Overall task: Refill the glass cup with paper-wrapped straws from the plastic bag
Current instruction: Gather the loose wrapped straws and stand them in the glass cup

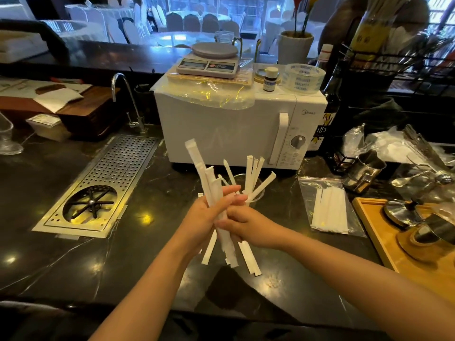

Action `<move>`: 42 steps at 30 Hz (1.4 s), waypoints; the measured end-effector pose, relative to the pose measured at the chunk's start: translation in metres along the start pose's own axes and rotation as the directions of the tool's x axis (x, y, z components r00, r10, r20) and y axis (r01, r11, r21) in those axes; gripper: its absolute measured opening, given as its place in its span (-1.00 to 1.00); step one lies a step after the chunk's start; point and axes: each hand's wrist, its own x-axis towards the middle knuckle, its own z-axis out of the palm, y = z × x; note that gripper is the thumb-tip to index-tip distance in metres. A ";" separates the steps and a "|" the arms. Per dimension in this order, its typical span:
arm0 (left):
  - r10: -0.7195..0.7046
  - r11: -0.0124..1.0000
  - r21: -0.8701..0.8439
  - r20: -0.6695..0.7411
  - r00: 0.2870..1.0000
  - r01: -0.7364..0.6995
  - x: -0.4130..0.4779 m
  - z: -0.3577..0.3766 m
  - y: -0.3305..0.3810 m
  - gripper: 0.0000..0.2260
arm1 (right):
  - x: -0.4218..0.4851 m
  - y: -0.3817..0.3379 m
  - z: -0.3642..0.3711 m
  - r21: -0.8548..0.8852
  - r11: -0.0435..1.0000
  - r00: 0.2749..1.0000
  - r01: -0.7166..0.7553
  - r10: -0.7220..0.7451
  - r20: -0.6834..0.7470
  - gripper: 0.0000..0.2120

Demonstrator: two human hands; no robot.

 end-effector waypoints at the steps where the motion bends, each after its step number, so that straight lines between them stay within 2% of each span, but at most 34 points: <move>1: 0.000 1.000 -0.004 -0.033 0.999 0.000 -0.001 -0.003 0.000 -0.87 | 0.003 0.001 0.007 0.001 1.000 1.000 -0.007 0.007 0.009 -0.83; 6: -0.081 0.996 0.016 -0.208 0.975 0.086 -0.004 -0.022 -0.006 -0.73 | 0.018 -0.001 0.031 0.026 0.997 0.995 -0.070 0.068 0.077 -0.74; 11: -0.103 0.994 -0.076 -0.344 0.933 0.081 -0.006 -0.039 -0.002 -0.70 | 0.032 -0.004 0.042 0.015 0.995 0.986 -0.099 0.096 0.135 -0.73; 18: -0.112 0.982 -0.183 -0.386 0.916 0.043 -0.009 -0.059 0.003 -0.69 | 0.043 0.002 0.037 -0.072 0.988 0.980 -0.136 0.145 0.138 -0.67; 23: -0.191 0.975 -0.180 -0.394 0.899 0.129 -0.010 -0.069 -0.005 -0.67 | 0.045 0.015 0.019 -0.159 0.950 0.958 -0.269 0.281 0.060 -0.55; 29: -0.331 0.943 -0.118 -0.345 0.878 0.310 -0.008 -0.079 -0.023 -0.73 | 0.035 0.042 0.005 -0.222 0.836 0.865 -0.501 0.487 -0.119 -0.41; 34: -0.406 0.912 -0.081 -0.338 0.849 0.403 -0.001 -0.085 -0.036 -0.80 | 0.028 0.056 0.020 -0.121 0.730 0.729 -0.673 0.626 -0.277 -0.27; 39: -0.451 0.882 -0.027 -0.342 0.824 0.471 0.005 -0.089 -0.047 -0.84 | 0.036 0.063 0.042 -0.103 0.645 0.633 -0.757 0.685 -0.361 -0.23; 42: -0.481 0.863 -0.015 -0.332 0.812 0.505 0.007 -0.096 -0.054 -0.87 | 0.044 0.065 0.048 -0.046 0.627 0.598 -0.778 0.714 -0.365 -0.25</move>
